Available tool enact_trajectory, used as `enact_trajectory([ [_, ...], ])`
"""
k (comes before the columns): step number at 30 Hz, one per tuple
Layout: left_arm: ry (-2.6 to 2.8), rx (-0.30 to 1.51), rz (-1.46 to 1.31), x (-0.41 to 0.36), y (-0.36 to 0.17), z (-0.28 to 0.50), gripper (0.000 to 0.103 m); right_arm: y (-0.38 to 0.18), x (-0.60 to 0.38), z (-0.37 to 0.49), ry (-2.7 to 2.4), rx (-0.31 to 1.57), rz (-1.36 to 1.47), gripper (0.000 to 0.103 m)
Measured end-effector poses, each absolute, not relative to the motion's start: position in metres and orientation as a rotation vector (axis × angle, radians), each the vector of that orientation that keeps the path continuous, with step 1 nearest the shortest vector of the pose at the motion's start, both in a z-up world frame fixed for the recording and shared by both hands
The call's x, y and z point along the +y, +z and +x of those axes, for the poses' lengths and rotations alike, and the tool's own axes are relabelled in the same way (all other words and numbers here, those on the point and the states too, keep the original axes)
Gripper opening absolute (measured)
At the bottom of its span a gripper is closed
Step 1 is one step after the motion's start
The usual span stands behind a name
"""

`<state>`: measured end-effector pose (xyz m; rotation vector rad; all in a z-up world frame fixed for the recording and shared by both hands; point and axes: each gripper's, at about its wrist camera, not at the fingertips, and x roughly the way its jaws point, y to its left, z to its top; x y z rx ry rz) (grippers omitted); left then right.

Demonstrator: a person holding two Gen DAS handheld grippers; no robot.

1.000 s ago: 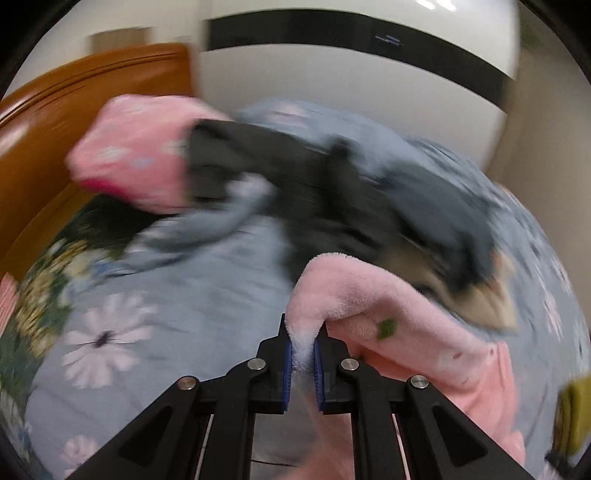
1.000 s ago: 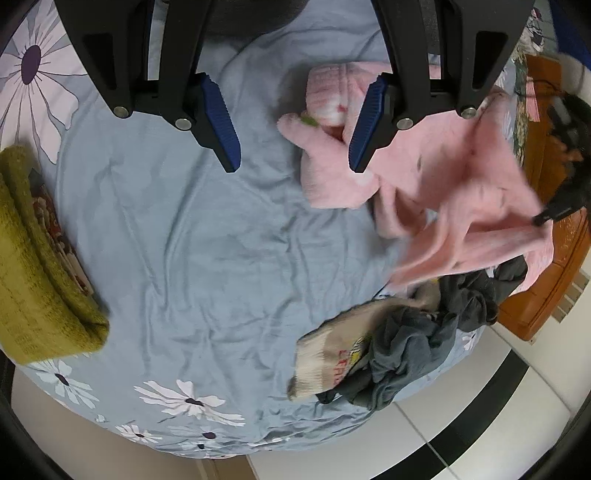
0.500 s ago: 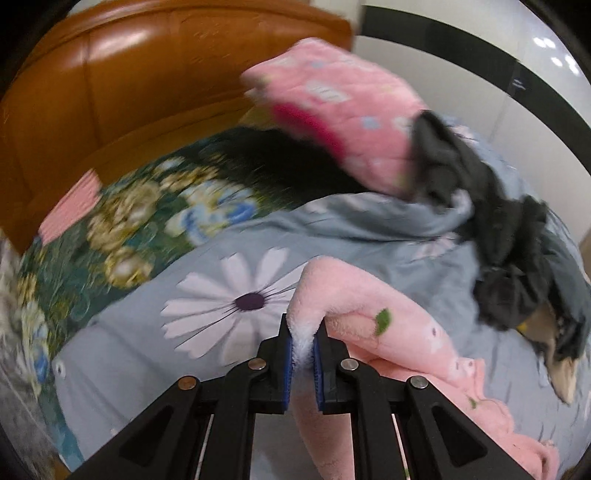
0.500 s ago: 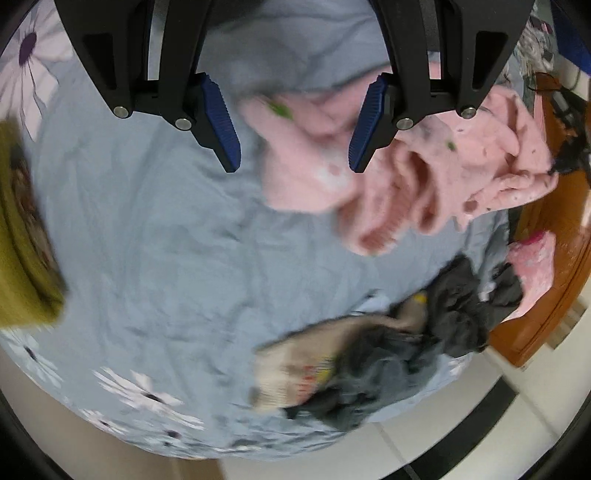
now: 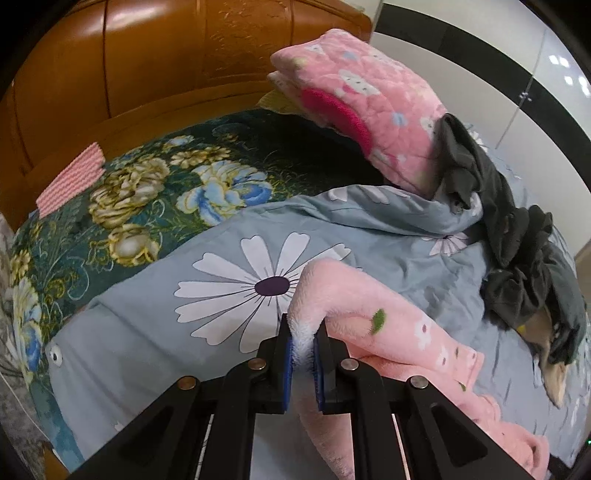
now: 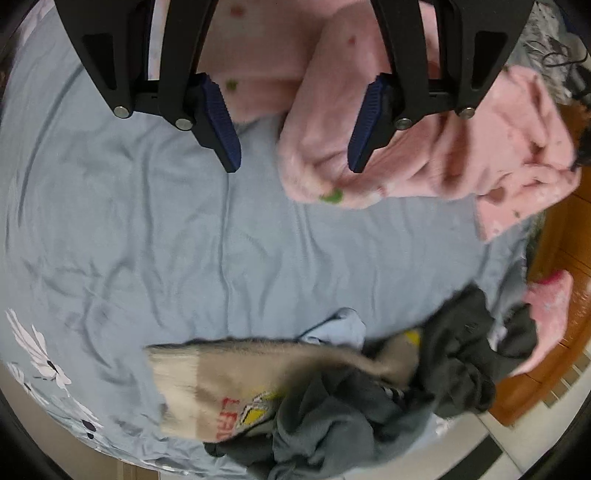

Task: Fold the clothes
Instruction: 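Grasp a pink fleece edge with the left gripper and lift it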

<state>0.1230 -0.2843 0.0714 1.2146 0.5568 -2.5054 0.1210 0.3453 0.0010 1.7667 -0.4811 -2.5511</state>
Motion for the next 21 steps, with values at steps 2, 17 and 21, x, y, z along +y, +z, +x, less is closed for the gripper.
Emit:
enact_trajectory([
  [2,-2.538,0.550,1.207,-0.280,0.080,0.123,0.010,-0.002,0.345,0.117,-2.530,-0.500,1.781,0.024],
  [17,-2.922,0.608,1.076,-0.204,0.153,0.082,0.010,0.137,0.518,0.188,-2.949,-0.959,1.164,0.007],
  [21,-2.857,0.565,1.302,-0.161,0.095,0.059,0.010,0.086,0.553,0.209,-2.995,-0.970,1.435,0.007],
])
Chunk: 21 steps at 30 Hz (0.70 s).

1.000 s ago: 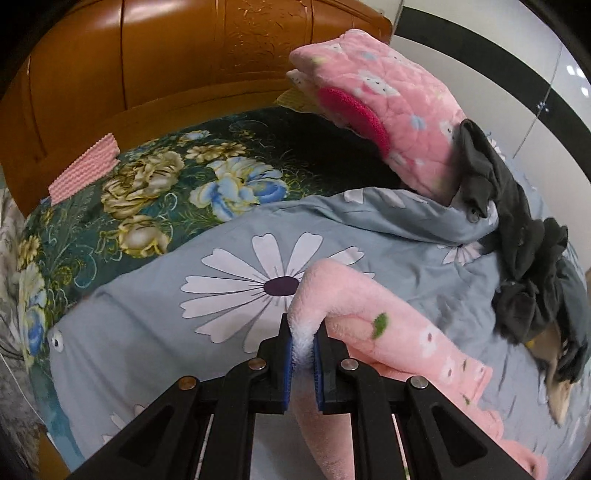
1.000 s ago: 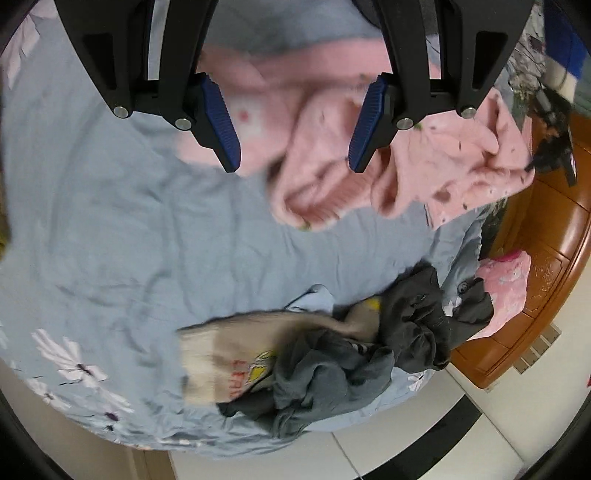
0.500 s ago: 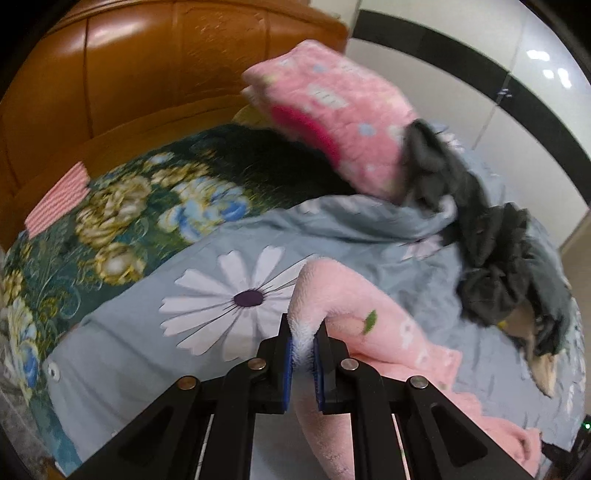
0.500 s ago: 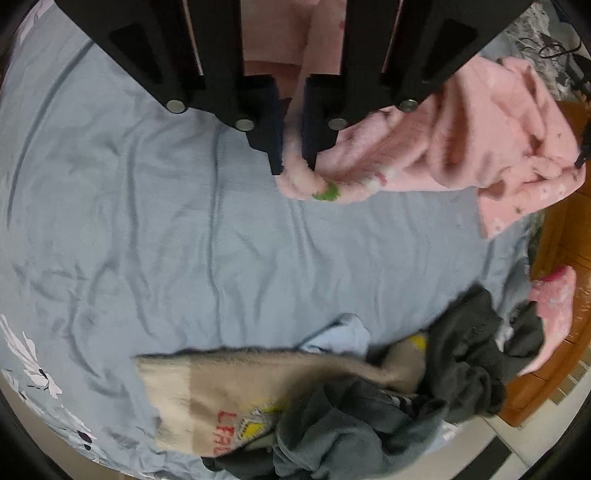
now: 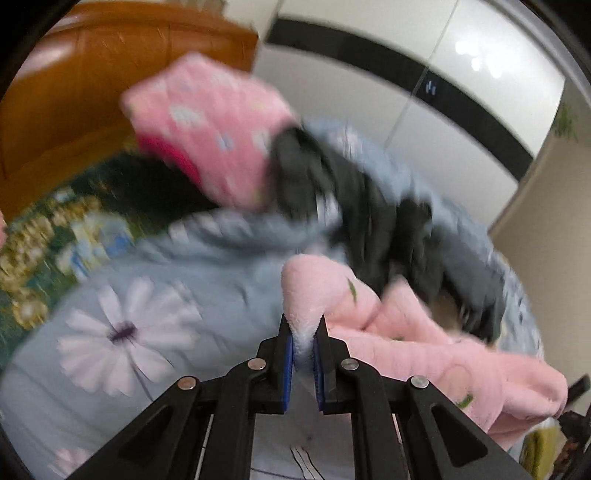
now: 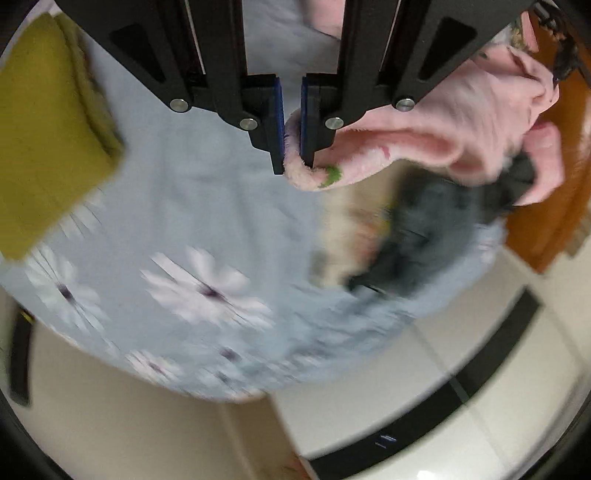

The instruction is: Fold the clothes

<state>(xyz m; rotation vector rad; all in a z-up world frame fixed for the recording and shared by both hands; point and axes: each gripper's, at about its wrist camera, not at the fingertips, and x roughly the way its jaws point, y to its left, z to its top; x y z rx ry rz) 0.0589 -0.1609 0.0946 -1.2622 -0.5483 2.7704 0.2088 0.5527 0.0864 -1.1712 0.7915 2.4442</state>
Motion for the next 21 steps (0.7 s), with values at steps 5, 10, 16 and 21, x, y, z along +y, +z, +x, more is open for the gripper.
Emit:
enact_trajectory([
  [5,2.695,-0.568,-1.538,-0.139,0.023,0.059,0.010,0.012,0.571,0.237,2.250,0.823,-1.378,0.007],
  [10,2.664,-0.635,-1.626,-0.152,0.003,0.078,0.014,-0.014,0.578,0.257,2.192,0.926,-1.415,0.007],
  [16,2.683,-0.570,-1.610,-0.162,0.025,0.096,0.039,0.001,0.572,0.262,2.225,0.881,-1.426,0.019],
  [21,2.734,-0.483,-1.545,-0.160,0.055,0.097,0.049,0.027,0.566,0.265,2.300,0.814,-1.416,0.037],
])
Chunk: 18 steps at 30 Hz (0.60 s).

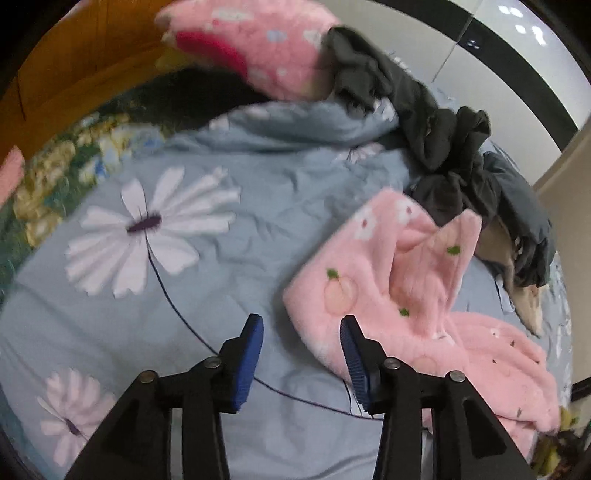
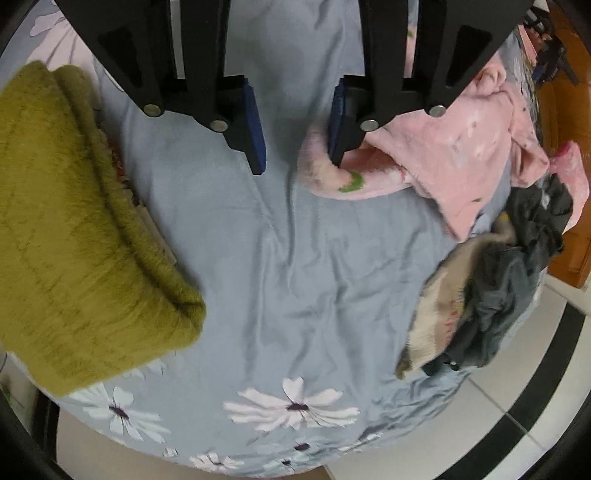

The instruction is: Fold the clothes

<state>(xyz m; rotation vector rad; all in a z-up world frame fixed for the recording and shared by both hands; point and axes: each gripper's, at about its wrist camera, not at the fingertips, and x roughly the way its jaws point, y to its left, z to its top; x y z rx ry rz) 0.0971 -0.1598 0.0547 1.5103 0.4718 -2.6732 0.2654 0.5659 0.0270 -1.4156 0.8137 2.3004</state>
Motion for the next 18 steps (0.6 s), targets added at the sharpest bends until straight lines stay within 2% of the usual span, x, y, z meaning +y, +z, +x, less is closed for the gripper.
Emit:
enact_trajectory([
  [3,-2.770,0.377,1.521,-0.125,0.068,0.073,0.053,0.053,0.547,0.242,2.355,0.575,-1.434,0.037],
  [4,-2.811,0.356,1.530,-0.108,0.072,0.061,0.057,0.060,0.544,0.239,2.372,0.537,-1.423,0.037],
  [7,-2.875,0.303,1.565,-0.067,0.073,0.029,0.060,0.078,0.538,0.218,2.456,0.542,-1.376,0.043],
  [10,-2.894,0.241,1.589,-0.031,0.066,-0.003,0.065,0.078,0.534,0.195,2.533,0.612,-1.379,0.044],
  [18,-2.749,0.139,1.626,0.002,0.031,-0.046,0.065,0.025,0.473,0.091,2.654,0.657,-1.671,0.045],
])
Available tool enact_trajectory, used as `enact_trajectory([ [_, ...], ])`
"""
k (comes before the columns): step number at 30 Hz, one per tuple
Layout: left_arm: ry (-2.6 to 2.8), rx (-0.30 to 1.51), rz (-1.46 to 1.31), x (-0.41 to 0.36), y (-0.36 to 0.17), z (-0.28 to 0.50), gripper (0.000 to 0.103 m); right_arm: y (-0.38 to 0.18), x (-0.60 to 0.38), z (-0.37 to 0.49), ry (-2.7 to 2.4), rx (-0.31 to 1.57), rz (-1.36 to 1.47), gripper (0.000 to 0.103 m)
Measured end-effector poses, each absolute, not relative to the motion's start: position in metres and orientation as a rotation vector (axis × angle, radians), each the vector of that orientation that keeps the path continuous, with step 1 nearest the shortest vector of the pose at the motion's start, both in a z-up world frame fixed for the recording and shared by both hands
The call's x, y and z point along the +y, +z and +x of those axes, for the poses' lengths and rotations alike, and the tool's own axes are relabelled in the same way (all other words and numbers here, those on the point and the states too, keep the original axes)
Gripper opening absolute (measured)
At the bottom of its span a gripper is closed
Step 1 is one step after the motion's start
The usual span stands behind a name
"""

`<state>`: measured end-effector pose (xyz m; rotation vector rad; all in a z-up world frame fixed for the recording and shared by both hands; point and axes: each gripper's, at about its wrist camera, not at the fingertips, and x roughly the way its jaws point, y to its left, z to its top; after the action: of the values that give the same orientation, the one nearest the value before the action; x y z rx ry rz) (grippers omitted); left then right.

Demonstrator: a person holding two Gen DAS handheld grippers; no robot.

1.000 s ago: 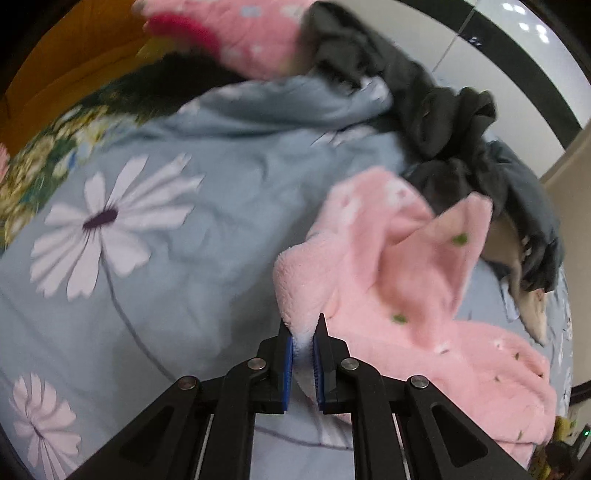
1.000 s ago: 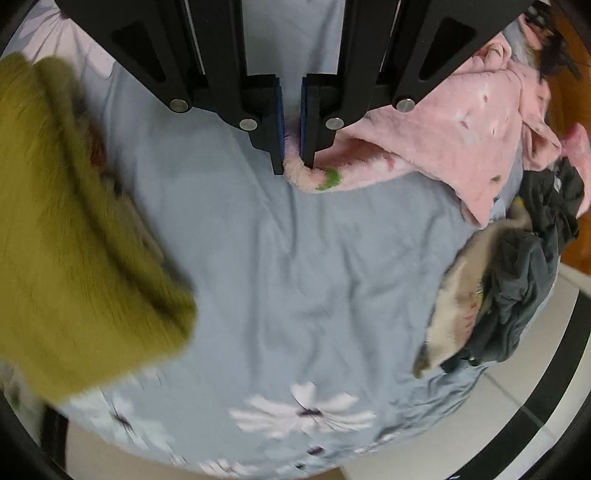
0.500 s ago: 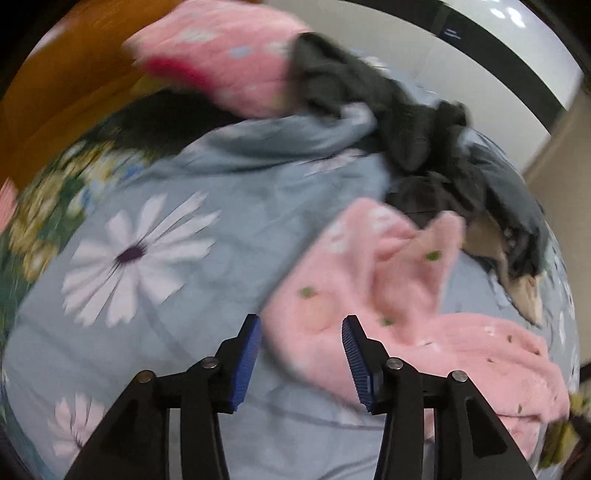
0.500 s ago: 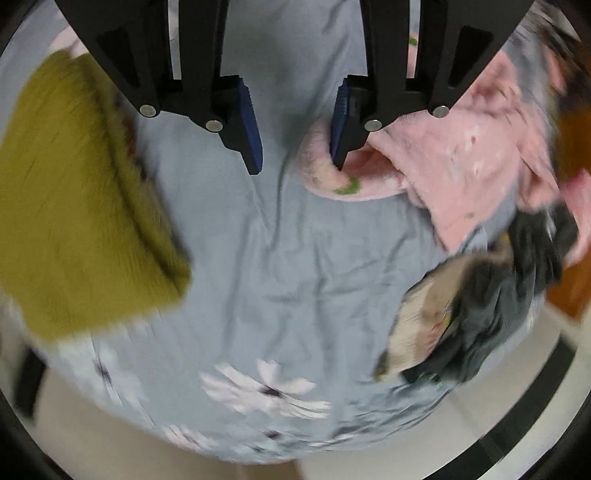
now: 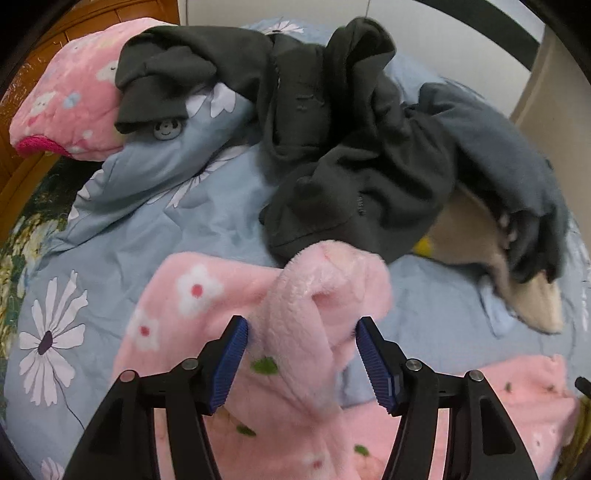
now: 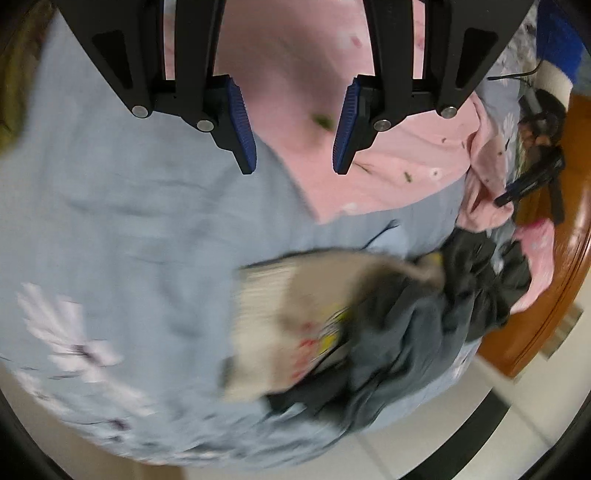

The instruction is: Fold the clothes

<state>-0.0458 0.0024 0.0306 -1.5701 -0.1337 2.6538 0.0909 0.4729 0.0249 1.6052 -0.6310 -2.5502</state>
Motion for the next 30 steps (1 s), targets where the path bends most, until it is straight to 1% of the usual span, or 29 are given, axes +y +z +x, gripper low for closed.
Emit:
enact_trajectory([
  [2,2.660,-0.125,-1.570,-0.001,0.027,-0.044,0.064,0.012,0.466,0.076,-2.517,-0.607,1.633,0.049],
  [3,2.657,-0.123,-1.570,-0.004,0.026,-0.042,0.062,0.005,0.464,0.069,-2.495,-0.613,1.662,0.049],
  [4,2.654,-0.120,-1.570,-0.006,0.024,-0.041,0.052,-0.001,0.460,0.062,-2.473,-0.619,1.681,0.049],
  [5,2.650,-0.112,-1.571,-0.007,0.023,-0.039,0.040,-0.006,0.457,0.058,-2.457,-0.620,1.691,0.049],
  [6,2.646,-0.095,-1.573,-0.009,0.022,-0.036,0.032,-0.010,0.454,0.056,-2.448,-0.617,1.703,0.049],
  [7,2.644,-0.088,-1.572,-0.009,0.022,-0.033,0.017,-0.012,0.452,0.055,-2.437,-0.617,1.712,0.049],
  [8,2.643,-0.083,-1.571,-0.010,0.022,-0.030,0.016,-0.013,0.449,0.057,-2.429,-0.625,1.714,0.049],
  [10,2.642,-0.104,-1.546,-0.013,0.027,-0.023,0.014,-0.012,0.442,0.060,-2.422,-0.633,1.712,0.044],
  [11,2.649,-0.112,-1.531,-0.015,0.031,-0.019,0.014,-0.010,0.438,0.062,-2.424,-0.626,1.710,0.035],
  [12,2.657,-0.119,-1.515,-0.017,0.036,-0.015,0.013,-0.007,0.435,0.065,-2.423,-0.617,1.704,0.029],
  [13,2.669,-0.136,-1.483,-0.023,0.045,-0.009,0.013,-0.003,0.433,0.069,-2.421,-0.615,1.692,0.028],
  [15,2.703,-0.180,-1.397,-0.039,0.068,0.001,0.012,0.013,0.435,0.078,-2.449,-0.624,1.630,0.020],
  [18,2.768,-0.259,-1.229,-0.070,0.111,0.017,0.012,0.054,0.460,0.094,-2.544,-0.713,1.456,0.017],
  [20,2.824,-0.348,-1.074,-0.103,0.146,0.028,0.012,0.081,0.481,0.103,-2.620,-0.761,1.343,0.015],
  [23,2.904,-0.462,-0.925,-0.151,0.178,0.035,0.012,0.125,0.522,0.116,-2.779,-0.802,1.167,0.013],
  [25,2.939,-0.520,-0.899,-0.174,0.181,0.033,0.012,0.140,0.545,0.117,-2.867,-0.816,1.108,0.013],
  [26,2.942,-0.555,-0.915,-0.182,0.175,0.029,0.012,0.147,0.556,0.116,-2.910,-0.824,1.081,0.013],
  [29,2.927,-0.661,-0.994,-0.197,0.147,0.015,0.012,0.135,0.583,0.102,-2.976,-0.887,1.099,0.013],
  [30,2.913,-0.696,-1.038,-0.198,0.133,0.009,0.013,0.123,0.591,0.095,-2.976,-0.916,1.137,0.013],
])
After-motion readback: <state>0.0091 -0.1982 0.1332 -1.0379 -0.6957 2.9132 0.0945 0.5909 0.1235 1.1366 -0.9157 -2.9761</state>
